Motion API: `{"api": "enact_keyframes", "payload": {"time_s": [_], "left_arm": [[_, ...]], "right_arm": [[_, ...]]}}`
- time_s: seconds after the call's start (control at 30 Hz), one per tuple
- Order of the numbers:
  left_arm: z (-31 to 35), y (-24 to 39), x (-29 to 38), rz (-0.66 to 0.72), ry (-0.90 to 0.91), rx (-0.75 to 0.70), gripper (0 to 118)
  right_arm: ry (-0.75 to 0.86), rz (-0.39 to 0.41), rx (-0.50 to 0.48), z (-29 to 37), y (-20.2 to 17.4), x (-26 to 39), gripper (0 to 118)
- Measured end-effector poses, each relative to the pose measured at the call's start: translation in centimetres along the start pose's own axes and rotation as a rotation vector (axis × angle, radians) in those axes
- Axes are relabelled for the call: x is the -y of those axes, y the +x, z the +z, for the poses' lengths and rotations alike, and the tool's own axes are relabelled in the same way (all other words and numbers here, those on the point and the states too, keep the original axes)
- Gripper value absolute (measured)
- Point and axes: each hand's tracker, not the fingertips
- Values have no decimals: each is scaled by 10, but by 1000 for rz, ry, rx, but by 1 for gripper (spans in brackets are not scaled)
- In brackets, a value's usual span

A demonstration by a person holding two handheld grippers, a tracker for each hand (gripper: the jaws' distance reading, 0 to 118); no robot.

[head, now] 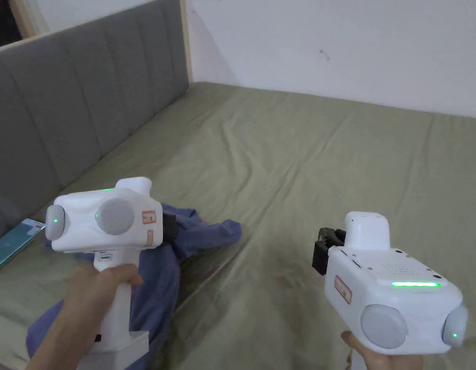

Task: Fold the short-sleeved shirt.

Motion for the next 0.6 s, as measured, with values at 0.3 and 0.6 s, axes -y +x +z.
{"api": "enact_keyframes", "payload": {"time_s": [0.3,0.6], "left_arm": [[66,156,-57,-256,156,255,14],[82,333,-5,-500,153,612,14]], "right_arm": [[116,-60,158,77,74,-17,1],[196,-149,457,177,181,-9,1]]}}
